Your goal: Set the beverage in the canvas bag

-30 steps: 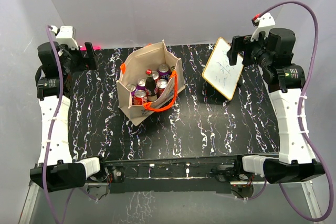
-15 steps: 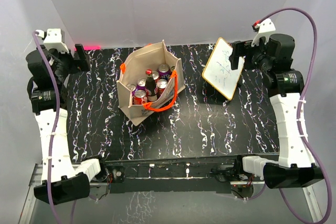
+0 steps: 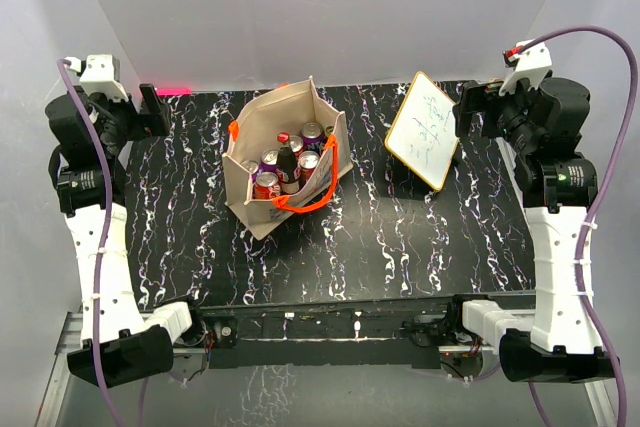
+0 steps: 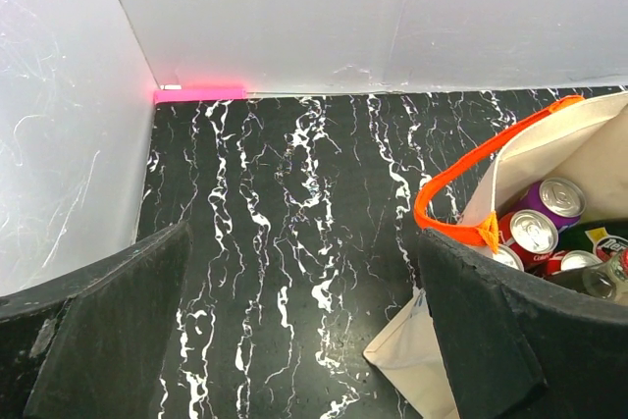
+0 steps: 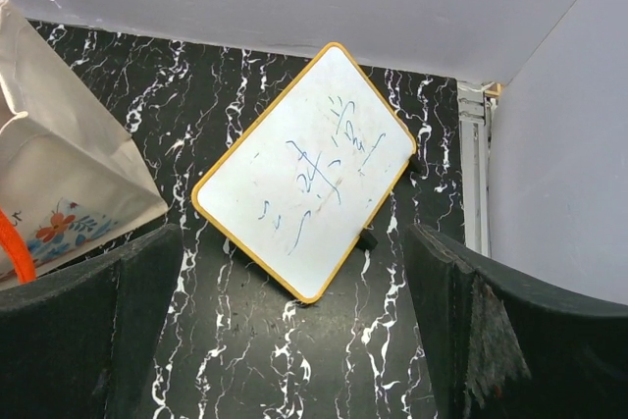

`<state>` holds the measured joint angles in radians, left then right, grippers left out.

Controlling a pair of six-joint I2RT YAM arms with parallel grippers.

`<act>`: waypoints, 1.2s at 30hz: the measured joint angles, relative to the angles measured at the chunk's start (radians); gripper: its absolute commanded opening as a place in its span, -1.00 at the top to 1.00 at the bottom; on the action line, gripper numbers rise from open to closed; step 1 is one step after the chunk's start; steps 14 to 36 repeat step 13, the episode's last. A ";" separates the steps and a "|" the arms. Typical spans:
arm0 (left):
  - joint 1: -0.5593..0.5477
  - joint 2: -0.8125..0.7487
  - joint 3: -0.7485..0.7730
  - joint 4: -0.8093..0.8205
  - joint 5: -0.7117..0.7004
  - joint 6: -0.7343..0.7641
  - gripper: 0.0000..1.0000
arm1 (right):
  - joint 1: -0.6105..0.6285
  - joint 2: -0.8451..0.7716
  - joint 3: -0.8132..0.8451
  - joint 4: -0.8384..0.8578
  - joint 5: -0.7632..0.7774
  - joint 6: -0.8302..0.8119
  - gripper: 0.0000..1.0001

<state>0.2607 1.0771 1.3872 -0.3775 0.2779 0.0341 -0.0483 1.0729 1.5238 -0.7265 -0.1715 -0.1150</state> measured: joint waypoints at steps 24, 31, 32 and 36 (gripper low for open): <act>0.000 0.003 0.000 -0.009 0.037 0.008 -0.95 | -0.027 -0.004 -0.006 0.001 -0.019 -0.011 -0.96; 0.000 0.003 0.000 -0.009 0.037 0.008 -0.95 | -0.027 -0.004 -0.006 0.001 -0.019 -0.011 -0.96; 0.000 0.003 0.000 -0.009 0.037 0.008 -0.95 | -0.027 -0.004 -0.006 0.001 -0.019 -0.011 -0.96; 0.000 0.003 0.000 -0.009 0.037 0.008 -0.95 | -0.027 -0.004 -0.006 0.001 -0.019 -0.011 -0.96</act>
